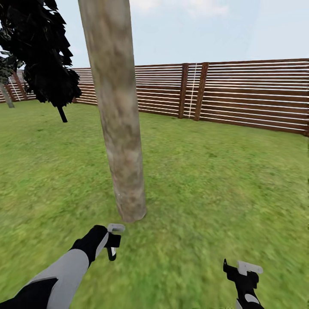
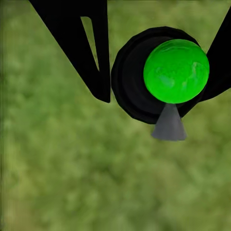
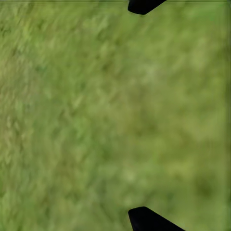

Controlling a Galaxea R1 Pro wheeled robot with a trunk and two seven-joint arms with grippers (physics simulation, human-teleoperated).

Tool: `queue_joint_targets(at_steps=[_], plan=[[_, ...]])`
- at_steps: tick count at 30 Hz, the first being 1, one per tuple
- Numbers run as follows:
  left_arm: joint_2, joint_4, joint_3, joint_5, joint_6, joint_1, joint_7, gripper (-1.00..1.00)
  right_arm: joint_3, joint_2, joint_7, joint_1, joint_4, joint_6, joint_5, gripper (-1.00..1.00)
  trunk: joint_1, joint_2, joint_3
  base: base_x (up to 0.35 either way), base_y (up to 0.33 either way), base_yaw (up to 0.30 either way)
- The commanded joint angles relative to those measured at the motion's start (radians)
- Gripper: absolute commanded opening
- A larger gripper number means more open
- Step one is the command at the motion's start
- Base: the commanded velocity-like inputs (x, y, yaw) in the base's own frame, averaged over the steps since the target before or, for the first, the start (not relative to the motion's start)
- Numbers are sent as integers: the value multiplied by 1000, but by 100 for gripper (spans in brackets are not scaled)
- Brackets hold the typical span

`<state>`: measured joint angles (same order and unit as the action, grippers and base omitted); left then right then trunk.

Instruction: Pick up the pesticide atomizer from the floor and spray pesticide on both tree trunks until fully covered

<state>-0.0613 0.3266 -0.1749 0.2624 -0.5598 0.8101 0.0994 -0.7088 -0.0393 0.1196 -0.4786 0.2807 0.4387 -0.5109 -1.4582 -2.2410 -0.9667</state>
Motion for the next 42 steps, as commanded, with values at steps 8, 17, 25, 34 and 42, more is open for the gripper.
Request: queue_joint_targets(at_steps=[8,17,25,34,42], plan=[[-8,57,1,-1,-144,11,-3,-100,-1,-1,0,0,0,0,0,100,0,0,0,-46,-108,-82],[22,118,-1,6,-199,17,-4,-100,-1,-1,0,0,-1,0,-1,100,0,0,0,-1,109,0],[-64,121,4,7,-202,29,-4,-100,0,-1,0,0,-2,0,-1,100,0,0,0,0,4,0],[-55,121,6,4,-203,30,-2,-100,0,-1,0,0,-2,0,-3,100,0,0,0,-89,0,0],[-17,284,4,1,-352,33,7,-100,0,-1,-2,0,-2,0,-3,100,0,0,0,-1,0,0]])
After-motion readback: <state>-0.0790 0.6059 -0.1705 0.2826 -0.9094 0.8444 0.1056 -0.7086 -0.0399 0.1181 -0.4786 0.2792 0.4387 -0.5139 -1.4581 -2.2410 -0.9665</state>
